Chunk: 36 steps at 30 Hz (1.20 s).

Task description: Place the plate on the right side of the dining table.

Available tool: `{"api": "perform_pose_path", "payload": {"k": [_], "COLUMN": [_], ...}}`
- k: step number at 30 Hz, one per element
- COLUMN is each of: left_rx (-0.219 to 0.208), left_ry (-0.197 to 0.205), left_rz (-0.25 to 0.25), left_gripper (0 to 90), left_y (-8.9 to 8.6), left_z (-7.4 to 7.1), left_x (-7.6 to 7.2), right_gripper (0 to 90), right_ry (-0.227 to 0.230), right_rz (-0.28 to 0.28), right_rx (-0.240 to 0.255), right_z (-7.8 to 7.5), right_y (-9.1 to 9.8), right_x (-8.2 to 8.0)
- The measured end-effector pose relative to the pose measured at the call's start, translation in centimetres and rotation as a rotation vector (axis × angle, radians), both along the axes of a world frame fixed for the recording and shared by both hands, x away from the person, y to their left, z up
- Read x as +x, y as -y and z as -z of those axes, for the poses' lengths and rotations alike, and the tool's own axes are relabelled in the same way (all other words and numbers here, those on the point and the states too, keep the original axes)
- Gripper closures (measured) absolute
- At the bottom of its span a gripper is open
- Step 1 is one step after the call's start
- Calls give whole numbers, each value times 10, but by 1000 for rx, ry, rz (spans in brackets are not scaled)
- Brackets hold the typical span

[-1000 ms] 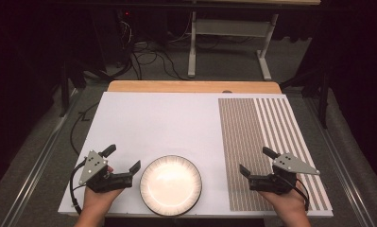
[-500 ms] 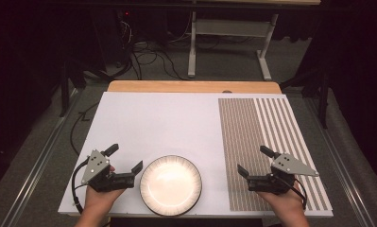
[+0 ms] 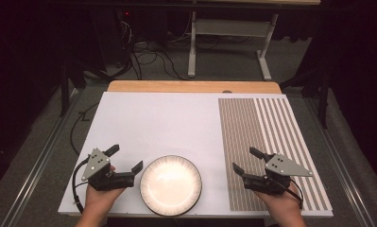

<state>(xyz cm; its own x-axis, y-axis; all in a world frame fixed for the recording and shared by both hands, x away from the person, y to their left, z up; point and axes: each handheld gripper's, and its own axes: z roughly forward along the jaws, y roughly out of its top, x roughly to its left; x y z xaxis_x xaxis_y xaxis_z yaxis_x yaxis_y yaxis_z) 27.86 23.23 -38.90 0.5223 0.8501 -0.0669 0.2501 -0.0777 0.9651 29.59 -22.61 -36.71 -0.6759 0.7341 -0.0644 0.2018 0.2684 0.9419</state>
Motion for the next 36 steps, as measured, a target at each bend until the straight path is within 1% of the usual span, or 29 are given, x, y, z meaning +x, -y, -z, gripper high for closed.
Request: {"api": "perform_pose_path", "payload": {"k": [2,3,4,5,7,8,9,10,12,13,14,16,17,19,21,22,23,24,25,27,28,30,32,33,34,35,36], "left_rx": [6,6,-2,-3,5,2,2,4,4,3,4,4,5,7,8,9,9,10,11,9,9,5,5,5,5,5,5], "left_ry": [5,5,8,6,3,5,5,12,14,20,23,27,28,28,28,29,29,30,35,40,40,43,45,45,45,44,44], "left_rz": [1,1,1,3,9,8,8,10,11,8,6,3,4,7,8,9,9,9,10,9,9,6,6,6,6,7,7], "left_gripper": [1,1,1,1,1,1,1,1,2,1,2,1,2,1,1,1,2,2,1,1,1,1,1,1,1,1,1], "left_y": [0,0,0,0,0,0,0,0,0,0,0,0,0,0,1,1,1,1,1,1,1,1,1,1,1,1,1], "left_z": [-1,-1,-2,-2,-2,-2,-2,-3,-3,-4,-4,-4,-4,-4,-4,-4,-4,-4,-5,-5,-5,-5,-5,-5,-5,-5,-5], "left_x": [0,0,0,0,0,0,0,-1,-1,-2,-2,-2,-2,-2,-3,-3,-3,-3,-4,-4,-4,-4,-5,-4,-5,-4,-4], "right_gripper": [307,307,398,412,482,511,511,582,594,617,631,679,685,721,735,760,760,768,798,821,841,848,876,883,888,887,889], "right_ry": [-3,-3,-7,-8,-9,-5,-5,9,10,8,-3,-9,-7,-14,-23,-32,-32,-35,-50,-61,-71,-79,-99,-98,-117,-122,-127], "right_rz": [-5,-5,-16,-18,-25,-35,-35,-46,-53,-59,-57,-70,-76,-81,-90,-96,-96,-98,-123,-131,-144,-147,-169,-176,-190,-191,-202], "right_rx": [0,0,-9,-11,-14,-20,-20,-43,-51,-55,-56,-48,-54,-58,-59,-58,-58,-71,-87,-90,-97,-104,-122,-126,-138,-140,-157], "right_z": [-2,-2,-6,-6,-8,-9,-9,-10,-10,-12,-13,-15,-16,-18,-18,-16,-16,-15,-12,-9,-6,-6,-1,0,2,3,5], "right_y": [-3,-3,-9,-12,-18,-21,-21,-29,-31,-38,-40,-46,-47,-53,-57,-59,-59,-61,-64,-65,-67,-67,-71,-72,-73,-74,-75], "right_x": [-1,-1,-2,-2,-2,-2,-2,-1,-1,1,2,5,6,7,7,7,7,6,3,2,1,0,-3,-3,-4,-5,-6]}}
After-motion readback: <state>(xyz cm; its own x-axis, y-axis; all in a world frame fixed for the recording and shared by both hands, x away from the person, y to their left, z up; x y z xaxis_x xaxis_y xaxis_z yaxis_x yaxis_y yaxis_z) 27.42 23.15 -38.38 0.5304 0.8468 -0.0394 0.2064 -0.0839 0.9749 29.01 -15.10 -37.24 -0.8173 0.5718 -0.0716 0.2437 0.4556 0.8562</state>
